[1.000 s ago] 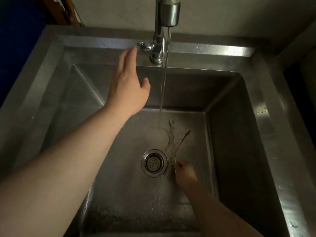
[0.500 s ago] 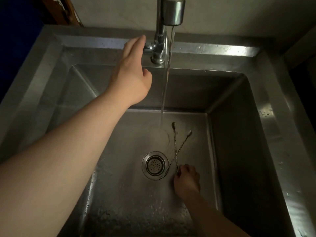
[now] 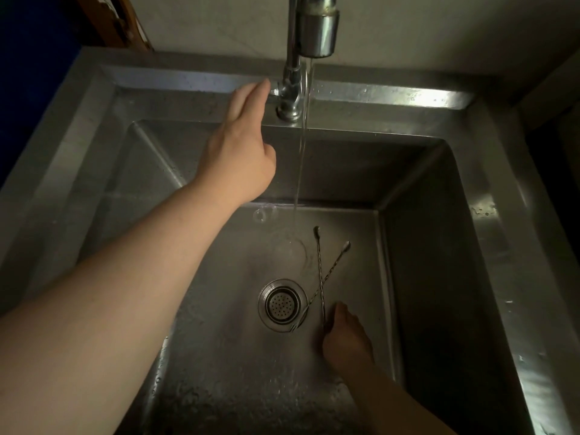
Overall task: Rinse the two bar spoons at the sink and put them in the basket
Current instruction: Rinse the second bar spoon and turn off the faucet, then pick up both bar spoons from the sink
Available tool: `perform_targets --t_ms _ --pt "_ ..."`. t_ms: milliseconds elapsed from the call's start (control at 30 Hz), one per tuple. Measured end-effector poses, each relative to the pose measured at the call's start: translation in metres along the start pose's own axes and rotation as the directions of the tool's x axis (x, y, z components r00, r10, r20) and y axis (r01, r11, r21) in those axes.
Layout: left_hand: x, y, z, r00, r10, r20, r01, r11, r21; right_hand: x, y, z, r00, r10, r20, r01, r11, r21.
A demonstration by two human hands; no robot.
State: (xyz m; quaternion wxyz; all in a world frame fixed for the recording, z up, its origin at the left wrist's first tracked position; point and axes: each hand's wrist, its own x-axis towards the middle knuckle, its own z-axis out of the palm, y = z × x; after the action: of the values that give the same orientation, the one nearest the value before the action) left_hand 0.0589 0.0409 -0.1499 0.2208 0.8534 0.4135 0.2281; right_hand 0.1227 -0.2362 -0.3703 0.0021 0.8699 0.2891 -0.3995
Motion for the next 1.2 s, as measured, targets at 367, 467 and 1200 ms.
perform_targets --t_ms 367,467,1200 --pt "-0.016 -0.008 0.007 0.997 0.025 0.072 -0.031 0.996 0.081 0.0 -0.003 -0.002 1.0 -0.011 0.019 0.012 1.0 -0.014" --pt "-0.014 -0.008 0.007 0.997 0.03 0.066 -0.036 0.996 0.079 0.0 -0.003 -0.005 0.999 0.008 0.042 -0.007 1.0 -0.006" --pt "-0.211 -0.035 0.195 0.798 -0.409 0.442 0.443 0.896 0.028 0.021 -0.018 -0.017 0.974 -0.01 -0.228 0.046 0.988 0.151"
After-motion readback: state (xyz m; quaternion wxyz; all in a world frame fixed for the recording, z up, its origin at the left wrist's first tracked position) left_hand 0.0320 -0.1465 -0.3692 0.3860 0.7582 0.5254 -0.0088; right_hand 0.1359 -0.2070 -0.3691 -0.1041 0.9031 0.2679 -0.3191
